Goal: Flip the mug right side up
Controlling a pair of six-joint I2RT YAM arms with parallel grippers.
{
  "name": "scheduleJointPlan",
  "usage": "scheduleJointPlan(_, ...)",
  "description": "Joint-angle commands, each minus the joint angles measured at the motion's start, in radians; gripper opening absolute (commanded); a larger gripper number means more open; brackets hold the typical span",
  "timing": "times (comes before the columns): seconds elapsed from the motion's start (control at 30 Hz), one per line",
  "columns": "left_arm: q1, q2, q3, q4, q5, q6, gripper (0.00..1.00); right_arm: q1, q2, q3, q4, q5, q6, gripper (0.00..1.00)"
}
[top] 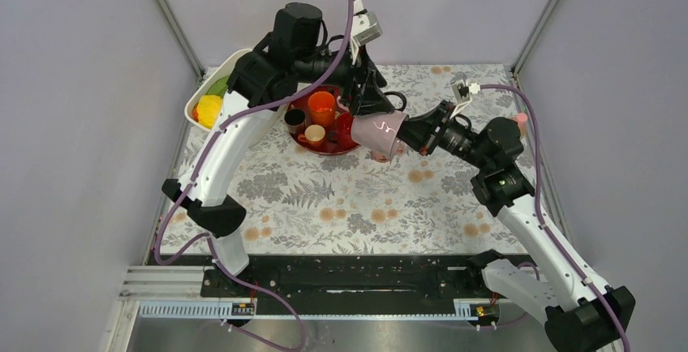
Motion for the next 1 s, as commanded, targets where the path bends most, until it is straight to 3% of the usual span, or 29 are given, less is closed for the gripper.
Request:
scheduleJointPlan(0.0, 0.047, -0.05, -0.035, -0.001, -0.344, 0.103, 0.85, 0.0, -0.017, 0.061, -0.214, 0.259, -0.019, 0.0)
scheduleJointPlan(0.03, 0.048, -0.055, -0.04, -0.009, -0.397, 0.125, 0.96, -0.001, -0.009, 0.078, -0.278, 0.327, -0.002, 0.0)
scheduleJointPlan(0.07, 0.047, -0.06, -0.042, -0.017, -0.456, 0.148, 0.99, 0.002, 0.003, 0.103, -0.391, 0.413, 0.013, 0.0)
scheduleJointPlan(0.17, 0.002, -0.077, -0.062, -0.04, -0.674, 0.216, 0.99, 0.022, 0.069, 0.191, -0.675, 0.648, 0.064, 0.0)
scheduleJointPlan(0.3, -0.133, -0.101, -0.188, -0.052, -0.875, 0.263, 0.99, 0.08, 0.156, 0.276, -0.771, 0.781, 0.095, 0.0)
scheduleJointPlan(0.57, -0.169, -0.045, -0.271, 0.018, -0.905, 0.134, 0.99, 0.169, 0.234, 0.346, -0.782, 0.853, 0.131, 0.0)
scheduleJointPlan(0.97, -0.186, -0.003, -0.41, 0.107, -0.914, 0.145, 0.97, 0.194, 0.261, 0.376, -0.775, 0.843, 0.144, 0.0)
